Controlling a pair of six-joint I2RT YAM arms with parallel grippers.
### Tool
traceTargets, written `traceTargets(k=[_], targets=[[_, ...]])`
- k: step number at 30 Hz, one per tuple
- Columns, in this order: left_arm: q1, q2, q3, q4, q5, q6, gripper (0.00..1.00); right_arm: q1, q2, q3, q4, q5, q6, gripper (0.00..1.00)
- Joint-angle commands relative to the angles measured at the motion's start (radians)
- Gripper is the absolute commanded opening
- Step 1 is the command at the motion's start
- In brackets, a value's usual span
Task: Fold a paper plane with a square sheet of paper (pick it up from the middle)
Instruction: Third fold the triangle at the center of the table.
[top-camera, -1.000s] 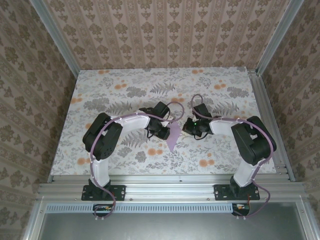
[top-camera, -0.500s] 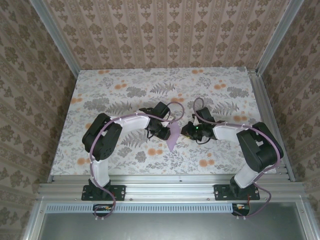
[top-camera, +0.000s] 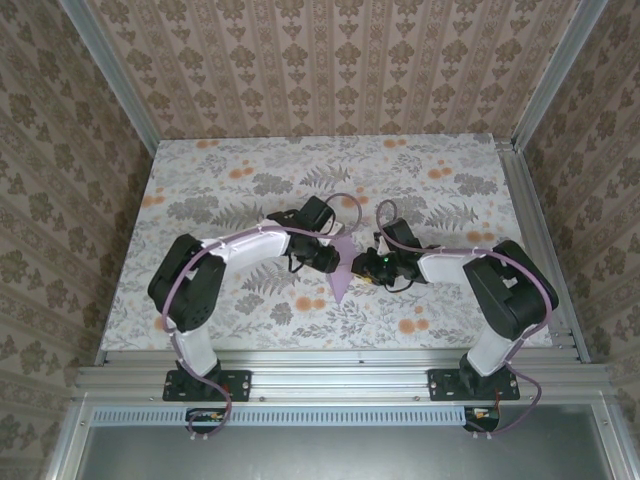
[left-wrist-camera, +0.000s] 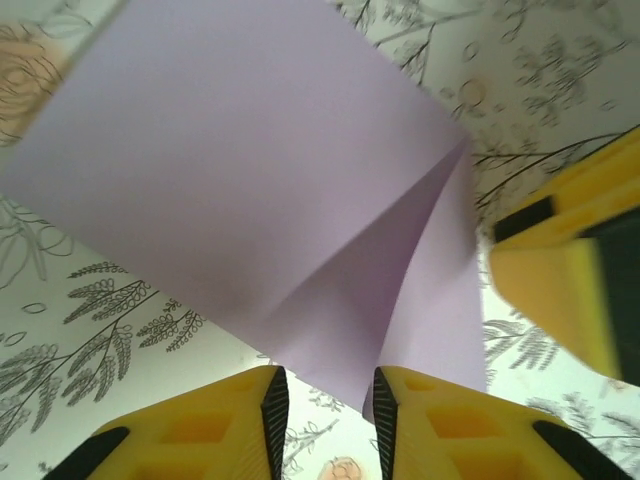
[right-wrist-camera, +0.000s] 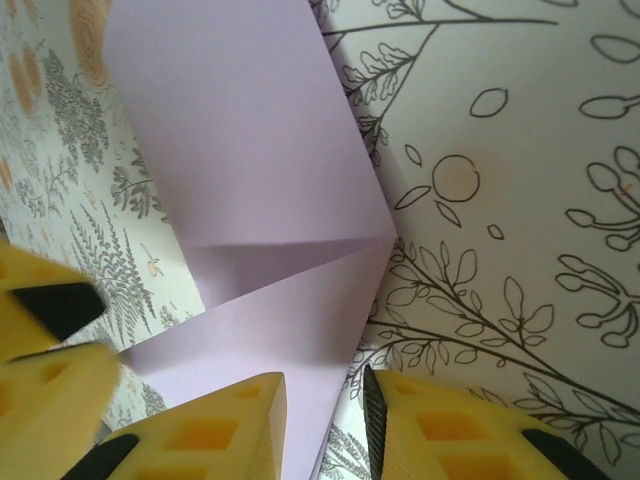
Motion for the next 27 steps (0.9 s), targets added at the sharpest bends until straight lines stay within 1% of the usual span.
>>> traceTargets(k=[1,5,11,16,21,27], targets=[[0.017,-0.061,-0.019,-0.012,0.042,-0.036,0.34,0.008,0.026,0.002,0.034,-0.025,0.01,0.3],[0.018,-0.081,-0.035,-0.008,0.081,-0.058,0.38,0.009,0.04,0.011,0.043,-0.029,0.012,0.32],[0.005,-0.101,-0.096,0.045,0.144,-0.098,0.38,0.014,0.046,0.02,0.06,-0.042,0.009,0.32],[-0.001,-0.102,-0.14,0.117,0.207,-0.132,0.32,0.015,0.048,0.03,0.066,-0.051,0.007,0.32],[0.002,-0.073,-0.151,0.126,0.196,-0.124,0.25,0.017,0.035,0.027,0.072,-0.058,0.009,0.31],[0.016,-0.031,-0.164,0.133,0.179,-0.116,0.22,0.018,0.023,0.015,0.092,-0.062,0.012,0.3]])
